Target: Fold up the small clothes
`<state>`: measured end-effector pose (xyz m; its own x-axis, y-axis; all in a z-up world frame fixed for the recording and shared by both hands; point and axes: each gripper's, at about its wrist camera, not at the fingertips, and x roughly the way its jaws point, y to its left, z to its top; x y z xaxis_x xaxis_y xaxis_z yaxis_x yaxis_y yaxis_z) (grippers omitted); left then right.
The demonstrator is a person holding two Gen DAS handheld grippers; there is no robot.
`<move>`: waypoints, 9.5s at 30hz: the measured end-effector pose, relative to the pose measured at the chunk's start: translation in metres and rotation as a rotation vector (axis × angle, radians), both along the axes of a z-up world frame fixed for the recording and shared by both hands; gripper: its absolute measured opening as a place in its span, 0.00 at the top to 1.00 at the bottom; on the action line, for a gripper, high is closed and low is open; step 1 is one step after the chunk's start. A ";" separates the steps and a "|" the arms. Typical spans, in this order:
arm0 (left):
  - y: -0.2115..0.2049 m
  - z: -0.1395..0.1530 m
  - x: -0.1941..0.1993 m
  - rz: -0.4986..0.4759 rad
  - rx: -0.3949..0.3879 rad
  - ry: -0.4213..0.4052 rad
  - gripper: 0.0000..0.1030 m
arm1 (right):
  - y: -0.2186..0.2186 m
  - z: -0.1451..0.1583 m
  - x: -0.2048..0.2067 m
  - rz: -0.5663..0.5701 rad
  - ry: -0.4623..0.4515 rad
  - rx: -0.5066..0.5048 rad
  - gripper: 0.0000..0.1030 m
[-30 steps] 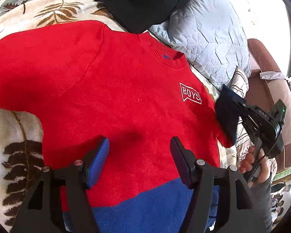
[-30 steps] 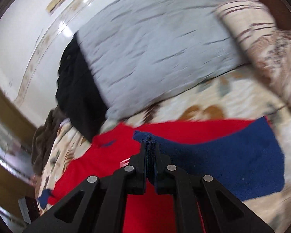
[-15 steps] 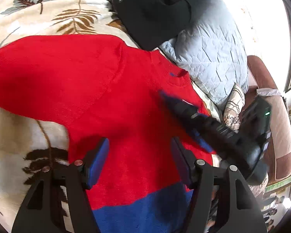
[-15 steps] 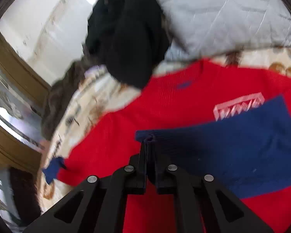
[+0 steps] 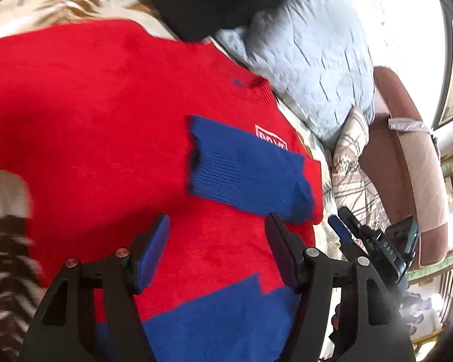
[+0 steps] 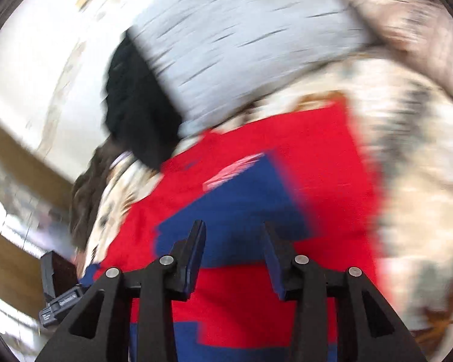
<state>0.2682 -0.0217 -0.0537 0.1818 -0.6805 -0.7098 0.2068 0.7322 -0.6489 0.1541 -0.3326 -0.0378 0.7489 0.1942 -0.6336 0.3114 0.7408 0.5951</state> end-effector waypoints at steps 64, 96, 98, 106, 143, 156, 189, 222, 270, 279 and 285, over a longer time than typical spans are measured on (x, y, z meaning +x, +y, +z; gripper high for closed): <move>0.032 -0.002 0.014 0.205 -0.157 0.110 0.94 | -0.072 -0.052 -0.039 -0.252 -0.133 0.366 0.82; 0.336 0.007 0.021 0.814 -0.086 0.083 0.37 | 0.106 -0.039 0.082 0.204 -0.049 -0.014 0.64; 0.345 -0.006 0.032 0.847 -0.091 0.117 0.37 | 0.107 -0.040 0.085 0.203 -0.049 -0.016 0.64; 0.348 -0.026 0.064 0.877 -0.175 0.146 0.80 | 0.109 -0.045 0.082 0.202 -0.061 0.013 0.64; 0.014 0.103 0.023 0.260 0.090 -0.170 0.96 | 0.022 -0.044 0.013 0.124 -0.051 -0.009 0.47; -0.098 0.001 0.023 0.098 0.305 -0.003 0.68 | 0.016 -0.046 0.006 0.122 -0.096 0.056 0.47; 0.096 -0.026 0.009 0.370 -0.218 0.140 0.36 | 0.112 0.013 0.077 0.282 -0.118 -0.327 0.91; 0.039 -0.003 -0.010 0.242 0.201 -0.004 0.40 | -0.016 -0.051 0.020 0.094 0.209 -0.058 0.89; 0.094 0.049 -0.200 -0.027 -0.134 0.082 0.93 | -0.001 -0.004 -0.203 0.323 -0.050 0.133 0.94; 0.103 0.060 -0.160 0.063 -0.186 0.041 0.93 | -0.009 0.020 -0.178 0.270 -0.161 0.213 0.94; 0.106 0.071 -0.117 0.138 -0.192 -0.002 0.93 | -0.019 0.031 -0.136 0.211 -0.230 0.242 0.94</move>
